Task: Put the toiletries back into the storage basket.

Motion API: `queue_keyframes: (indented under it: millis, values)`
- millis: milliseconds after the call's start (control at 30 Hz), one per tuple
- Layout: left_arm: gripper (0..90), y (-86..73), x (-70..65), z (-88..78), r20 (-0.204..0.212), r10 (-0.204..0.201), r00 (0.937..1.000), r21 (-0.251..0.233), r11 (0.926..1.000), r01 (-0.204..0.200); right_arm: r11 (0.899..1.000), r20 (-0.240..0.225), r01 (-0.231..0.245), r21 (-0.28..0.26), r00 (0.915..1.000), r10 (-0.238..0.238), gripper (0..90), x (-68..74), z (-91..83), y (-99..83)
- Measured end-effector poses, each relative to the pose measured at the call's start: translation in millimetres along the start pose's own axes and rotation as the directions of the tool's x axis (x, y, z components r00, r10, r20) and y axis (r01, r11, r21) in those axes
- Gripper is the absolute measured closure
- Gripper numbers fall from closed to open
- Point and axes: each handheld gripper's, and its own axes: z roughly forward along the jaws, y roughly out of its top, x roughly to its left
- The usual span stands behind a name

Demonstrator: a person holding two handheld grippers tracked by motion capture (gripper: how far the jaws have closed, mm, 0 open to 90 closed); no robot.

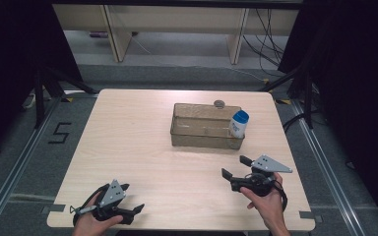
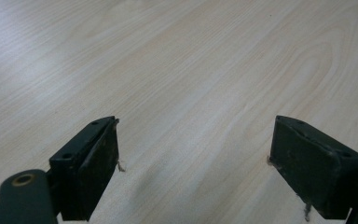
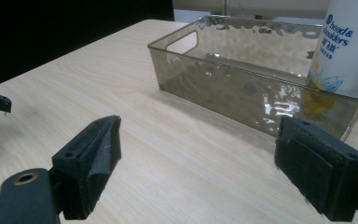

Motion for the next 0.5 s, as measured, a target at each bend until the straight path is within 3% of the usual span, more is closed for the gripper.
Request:
queue_keyframes:
  millis: [33,100,167,367,500]
  values:
    - [15.1,0.0,0.1,0.1,0.0,0.002,1.0,0.001,1.0,-0.002,1.0,-0.008,0.009,-0.002,0.9999,-0.009,15.6,-0.3,-0.8,-0.4]
    - [15.1,0.0,-0.1,0.1,0.0,0.001,1.0,0.001,1.0,-0.001,1.0,-0.016,-0.027,0.013,0.9995,0.027,15.6,2.9,-2.3,-1.5]
    - [15.1,0.0,0.0,0.2,0.001,0.002,1.0,0.002,1.0,-0.002,1.0,-0.018,-0.002,-0.003,0.9998,0.002,15.6,1.6,-1.4,-2.7]
    - [15.1,0.0,0.1,0.0,-0.001,0.001,1.0,0.001,1.0,-0.001,1.0,-0.021,-0.005,0.02,0.9998,0.006,15.6,3.7,-5.9,-6.0]
    - [15.1,-0.1,0.2,0.0,-0.001,0.0,1.0,0.001,1.0,0.0,1.0,-0.028,-0.001,-0.001,0.9996,0.001,15.6,3.5,-7.5,-7.7]
